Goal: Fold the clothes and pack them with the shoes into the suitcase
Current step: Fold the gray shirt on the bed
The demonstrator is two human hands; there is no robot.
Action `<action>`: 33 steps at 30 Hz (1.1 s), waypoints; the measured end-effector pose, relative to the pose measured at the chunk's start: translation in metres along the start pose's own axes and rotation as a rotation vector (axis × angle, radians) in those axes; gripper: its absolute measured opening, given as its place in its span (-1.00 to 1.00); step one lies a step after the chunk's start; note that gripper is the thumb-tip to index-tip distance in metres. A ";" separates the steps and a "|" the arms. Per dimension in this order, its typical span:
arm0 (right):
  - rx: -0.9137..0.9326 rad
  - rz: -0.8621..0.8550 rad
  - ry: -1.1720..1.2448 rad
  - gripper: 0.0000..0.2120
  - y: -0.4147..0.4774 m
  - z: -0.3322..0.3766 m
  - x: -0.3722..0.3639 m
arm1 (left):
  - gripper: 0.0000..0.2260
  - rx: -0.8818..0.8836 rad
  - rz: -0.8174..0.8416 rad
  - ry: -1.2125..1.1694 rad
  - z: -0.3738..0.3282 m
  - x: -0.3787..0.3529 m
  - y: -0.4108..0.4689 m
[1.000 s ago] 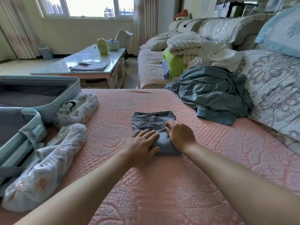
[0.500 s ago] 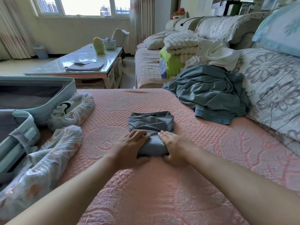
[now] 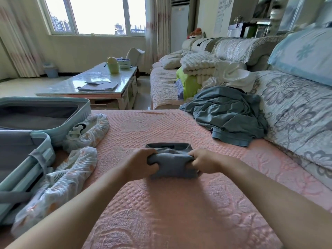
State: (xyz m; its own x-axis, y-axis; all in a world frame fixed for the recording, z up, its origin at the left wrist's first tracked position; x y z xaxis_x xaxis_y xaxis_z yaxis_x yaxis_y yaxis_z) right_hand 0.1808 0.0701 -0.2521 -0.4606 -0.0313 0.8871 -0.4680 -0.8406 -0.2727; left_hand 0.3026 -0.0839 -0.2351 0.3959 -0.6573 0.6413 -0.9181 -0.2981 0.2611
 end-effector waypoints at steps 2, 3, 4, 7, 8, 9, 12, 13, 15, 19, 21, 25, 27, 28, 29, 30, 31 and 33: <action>-0.025 0.066 0.187 -0.88 -0.007 -0.005 -0.002 | -0.75 0.046 -0.030 -0.120 0.002 0.006 -0.003; -0.043 0.045 0.219 -0.87 -0.009 -0.008 0.000 | -0.80 0.073 -0.034 -0.132 0.000 0.007 -0.005; -0.066 -0.005 0.227 -0.87 -0.010 -0.010 0.004 | -0.83 0.094 -0.047 -0.107 -0.001 0.009 -0.007; -0.145 -0.255 0.064 -0.87 -0.008 -0.015 0.022 | -0.84 0.132 -0.127 0.021 0.001 0.014 -0.009; -0.172 -0.315 0.000 -0.86 -0.006 -0.016 0.025 | -0.82 0.148 -0.167 0.067 0.001 0.016 -0.007; -0.201 -0.353 -0.042 -0.85 -0.003 -0.018 0.026 | -0.80 0.157 -0.214 0.109 0.001 0.019 -0.005; -0.297 -0.448 -0.096 -0.84 0.007 -0.025 0.022 | -0.74 0.106 -0.292 0.302 -0.006 0.018 0.002; -0.306 -0.485 -0.131 -0.83 0.011 -0.026 0.021 | -0.73 0.005 -0.274 0.393 -0.016 0.011 0.005; -0.297 -0.541 -0.216 -0.79 0.020 -0.024 0.019 | -0.68 -0.231 -0.159 0.488 -0.036 -0.018 0.008; -0.340 -0.558 -0.450 -0.76 0.033 -0.021 0.012 | -0.53 -0.055 0.166 0.497 -0.011 -0.069 0.017; -0.320 -0.628 -0.573 -0.70 0.037 -0.013 0.017 | -0.51 0.074 0.208 0.513 0.011 -0.074 0.021; 0.082 -0.591 -0.455 -0.58 0.048 0.019 0.006 | -0.48 0.130 0.237 0.455 0.026 -0.076 0.030; 0.103 -0.360 -0.428 -0.51 0.056 0.019 -0.016 | -0.43 0.168 0.278 0.399 0.033 -0.076 0.032; 0.066 -0.269 -0.457 -0.48 0.059 0.014 -0.026 | -0.36 0.168 0.307 0.383 0.034 -0.075 0.032; 0.034 -0.216 -0.481 -0.47 0.061 0.009 -0.031 | -0.24 0.150 0.337 0.383 0.034 -0.075 0.031; 0.012 -0.187 -0.490 -0.47 0.062 0.006 -0.034 | -0.08 0.120 0.365 0.399 0.032 -0.074 0.028; -0.003 -0.170 -0.489 -0.47 0.063 0.003 -0.036 | 0.06 0.086 0.387 0.431 0.030 -0.073 0.023; -0.026 -0.150 -0.480 -0.48 0.063 0.001 -0.036 | 0.13 0.017 0.398 0.480 0.027 -0.068 0.015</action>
State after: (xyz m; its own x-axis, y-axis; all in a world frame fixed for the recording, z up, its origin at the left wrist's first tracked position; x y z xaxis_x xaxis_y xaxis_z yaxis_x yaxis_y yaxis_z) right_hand 0.1682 0.0180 -0.3005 0.0094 -0.1621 0.9867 -0.5239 -0.8413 -0.1332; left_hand 0.2627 -0.0621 -0.2943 -0.0327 -0.3367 0.9410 -0.9915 -0.1079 -0.0730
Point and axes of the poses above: each hand's wrist, its own y-axis towards the middle knuckle, its own x-axis out of the back of the hand, z = x × y, the point moved 9 cm from there along y, towards the middle knuckle, and after that the axes turned 15 degrees about -y, right-handed, at the moved point
